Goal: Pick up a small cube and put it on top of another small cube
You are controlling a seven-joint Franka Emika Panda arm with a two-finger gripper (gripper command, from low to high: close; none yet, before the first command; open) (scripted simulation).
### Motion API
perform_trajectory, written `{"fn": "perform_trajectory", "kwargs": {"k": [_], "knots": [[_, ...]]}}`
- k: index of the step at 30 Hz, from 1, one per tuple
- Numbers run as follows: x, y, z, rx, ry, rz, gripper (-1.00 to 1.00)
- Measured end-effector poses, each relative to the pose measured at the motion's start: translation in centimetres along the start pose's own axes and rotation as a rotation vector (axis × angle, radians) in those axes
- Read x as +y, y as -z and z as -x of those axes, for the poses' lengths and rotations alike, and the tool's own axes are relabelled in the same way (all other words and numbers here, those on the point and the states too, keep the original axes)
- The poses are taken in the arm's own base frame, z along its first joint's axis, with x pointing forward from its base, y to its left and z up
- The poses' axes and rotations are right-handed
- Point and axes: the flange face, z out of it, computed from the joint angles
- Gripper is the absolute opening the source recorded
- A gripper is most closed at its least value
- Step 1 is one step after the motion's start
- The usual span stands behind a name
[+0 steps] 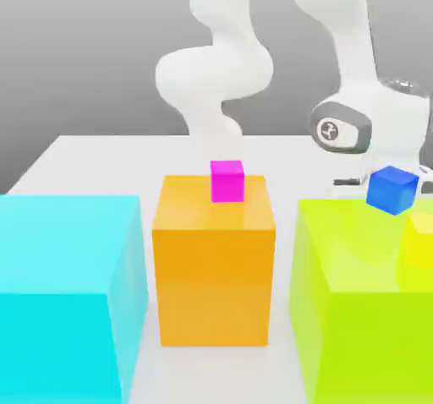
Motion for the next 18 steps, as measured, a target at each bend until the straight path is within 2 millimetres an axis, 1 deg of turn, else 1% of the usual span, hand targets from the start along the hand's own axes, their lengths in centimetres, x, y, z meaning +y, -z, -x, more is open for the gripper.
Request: {"fn": "perform_trajectory", "kwargs": {"k": [4,8,9,15,18], "knots": [[-0.1,-1.8,0.0,0.000,0.000,-0.001,0.00],[-0.6,-4.0,0.2,-0.006,0.003,-0.011,0.00],[-0.8,-4.4,0.3,-0.008,0.004,-0.013,-1.00],[-0.8,-4.6,0.3,-0.009,0.005,-0.016,-1.00],[-0.5,-3.6,0.2,-0.005,0.002,-0.010,-1.00]]}}
